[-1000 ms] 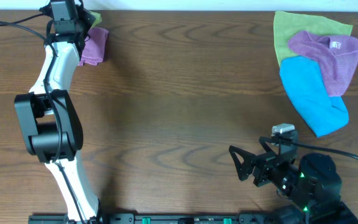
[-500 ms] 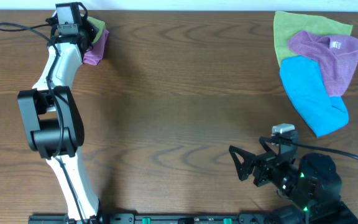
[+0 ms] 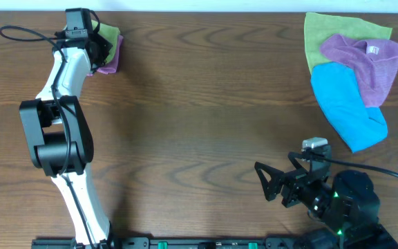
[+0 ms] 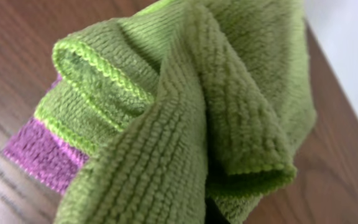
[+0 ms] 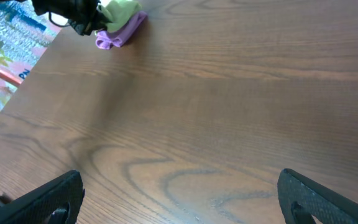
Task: Fold the cloth
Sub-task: 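Lower the green cloth onto the pink cloth and adjust its placement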
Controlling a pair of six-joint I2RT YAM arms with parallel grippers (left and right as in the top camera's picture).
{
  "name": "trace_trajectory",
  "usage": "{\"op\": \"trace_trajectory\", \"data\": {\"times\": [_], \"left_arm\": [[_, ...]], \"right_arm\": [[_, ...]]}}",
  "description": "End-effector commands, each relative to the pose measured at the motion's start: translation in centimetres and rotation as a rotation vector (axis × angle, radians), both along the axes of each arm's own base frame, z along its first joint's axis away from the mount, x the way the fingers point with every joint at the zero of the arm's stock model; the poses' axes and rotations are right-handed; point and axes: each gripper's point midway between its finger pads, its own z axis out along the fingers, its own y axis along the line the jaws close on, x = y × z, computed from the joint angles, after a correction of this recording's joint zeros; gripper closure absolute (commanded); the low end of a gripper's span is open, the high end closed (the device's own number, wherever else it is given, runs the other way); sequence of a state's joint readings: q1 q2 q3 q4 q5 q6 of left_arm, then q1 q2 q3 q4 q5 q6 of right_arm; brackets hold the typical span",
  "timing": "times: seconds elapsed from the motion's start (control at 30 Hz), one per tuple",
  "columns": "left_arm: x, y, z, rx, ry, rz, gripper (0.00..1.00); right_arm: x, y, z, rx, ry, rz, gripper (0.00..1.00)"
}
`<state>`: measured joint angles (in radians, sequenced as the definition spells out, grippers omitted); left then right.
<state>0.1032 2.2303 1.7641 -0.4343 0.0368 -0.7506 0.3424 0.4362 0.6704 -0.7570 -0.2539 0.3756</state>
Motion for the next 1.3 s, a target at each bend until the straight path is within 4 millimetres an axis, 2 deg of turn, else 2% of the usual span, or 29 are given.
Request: {"op": "trace_trajectory", "data": {"times": [0.0, 0.1, 0.17, 0.27, 0.33, 0.4, 0.57, 0.67, 0.77, 0.83, 0.87, 0.93, 0.97, 1.03, 1.27], "left_arm": [[-0.1, 0.7, 0.0, 0.03, 0.017, 0.001, 0.94], [-0.4, 1.0, -0.2, 0.041, 0.032, 0.009, 0.94], [-0.5, 1.0, -0.3, 0.043, 0.039, 0.01, 0.89], [-0.8, 1.1, -0.5, 0.042, 0.053, 0.012, 0.62], [-1.0, 1.1, -0.6, 0.04, 0.061, 0.012, 0.56], [-1.3, 1.1, -0.7, 0.039, 0.073, 0.012, 0.42], [-2.3, 1.1, -1.2, 0.037, 0.117, 0.014, 0.37], [-2.7, 1.1, -0.8, 0.037, 0.128, 0.013, 0.36], [-2.7, 1.1, 0.5, 0.038, 0.109, 0.014, 0.33], [-2.6, 1.1, 2.1, 0.05, 0.079, 0.006, 0.29], [-2.5, 1.2, 3.0, 0.057, 0.064, 0.002, 0.25], [-2.6, 1.5, 4.6, 0.081, 0.036, 0.011, 0.05], [-2.6, 1.6, 5.3, 0.091, 0.025, 0.007, 0.03], [-2.6, 1.9, 6.9, 0.115, -0.001, 0.007, 0.03], [-2.9, 1.8, 10.0, 0.129, -0.058, -0.009, 0.03]], "right_arm": [[0.1, -0.2, -0.2, 0.007, 0.008, -0.019, 0.01], [0.1, -0.2, -0.2, 0.007, 0.008, -0.019, 0.01], [0.1, -0.2, -0.2, 0.007, 0.008, -0.019, 0.01], [0.1, -0.2, -0.2, 0.007, 0.008, -0.019, 0.01], [0.1, -0.2, -0.2, 0.007, 0.008, -0.019, 0.01], [0.1, -0.2, -0.2, 0.007, 0.008, -0.019, 0.01], [0.1, -0.2, -0.2, 0.007, 0.008, -0.019, 0.01], [0.1, -0.2, -0.2, 0.007, 0.008, -0.019, 0.01], [0.1, -0.2, -0.2, 0.007, 0.008, -0.019, 0.01], [0.1, -0.2, -0.2, 0.007, 0.008, -0.019, 0.01], [0.1, -0.2, -0.2, 0.007, 0.008, -0.019, 0.01], [0.1, -0.2, -0.2, 0.007, 0.008, -0.019, 0.01], [0.1, -0.2, -0.2, 0.007, 0.008, -0.019, 0.01], [0.1, -0.2, -0.2, 0.007, 0.008, -0.019, 0.01], [0.1, -0.2, -0.2, 0.007, 0.008, -0.019, 0.01]]}}
